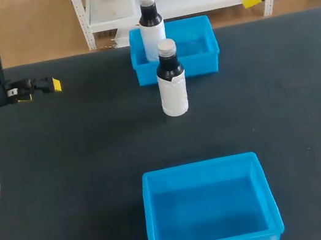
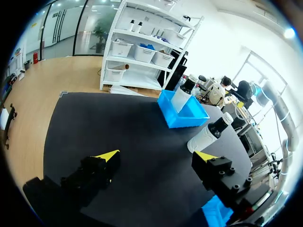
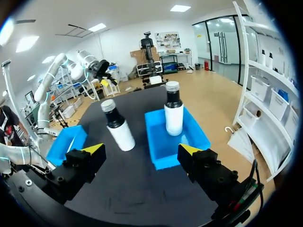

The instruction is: Pick up the bottle, and place it in the far bin if it is heavy, or in the near bin if it is light.

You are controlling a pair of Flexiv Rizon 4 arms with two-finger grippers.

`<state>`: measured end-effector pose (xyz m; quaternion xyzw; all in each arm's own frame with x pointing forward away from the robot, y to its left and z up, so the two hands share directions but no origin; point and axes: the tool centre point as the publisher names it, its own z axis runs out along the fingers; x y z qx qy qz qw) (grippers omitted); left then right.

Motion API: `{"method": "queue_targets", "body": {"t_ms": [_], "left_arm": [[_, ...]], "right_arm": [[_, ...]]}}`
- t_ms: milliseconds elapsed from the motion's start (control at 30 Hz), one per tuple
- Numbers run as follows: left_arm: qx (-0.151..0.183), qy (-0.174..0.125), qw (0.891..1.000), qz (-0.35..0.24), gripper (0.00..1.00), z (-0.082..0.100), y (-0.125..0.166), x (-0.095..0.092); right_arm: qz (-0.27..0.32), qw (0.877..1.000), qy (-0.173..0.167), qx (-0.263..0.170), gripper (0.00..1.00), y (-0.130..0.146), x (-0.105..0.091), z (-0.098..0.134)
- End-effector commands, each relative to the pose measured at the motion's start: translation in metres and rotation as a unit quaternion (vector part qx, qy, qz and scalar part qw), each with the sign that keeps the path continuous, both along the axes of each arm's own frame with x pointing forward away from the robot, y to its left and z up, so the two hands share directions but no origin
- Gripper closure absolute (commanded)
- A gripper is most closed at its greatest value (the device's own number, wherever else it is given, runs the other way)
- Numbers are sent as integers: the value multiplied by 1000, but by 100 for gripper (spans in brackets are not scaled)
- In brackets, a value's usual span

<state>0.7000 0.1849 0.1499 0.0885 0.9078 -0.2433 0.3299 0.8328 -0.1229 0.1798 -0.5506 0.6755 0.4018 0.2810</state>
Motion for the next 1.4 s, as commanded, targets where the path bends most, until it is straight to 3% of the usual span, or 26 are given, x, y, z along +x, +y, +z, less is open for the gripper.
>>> {"method": "queue_targets", "body": {"t_ms": [33, 300, 700, 1400], "left_arm": [[0, 0, 1000, 0, 0, 0, 0, 0], [0, 0, 1000, 0, 0, 0, 0, 0], [0, 0, 1000, 0, 0, 0, 0, 0], [0, 0, 1000, 0, 0, 0, 0, 0]], "right_arm": [[-119, 989, -78, -29, 0, 0, -69, 4], [-117, 987, -97, -46, 0, 19, -104, 0], [-112, 989, -93, -36, 0, 46, -127, -18], [25, 997, -70, 4, 0, 119, -96, -38]]}}
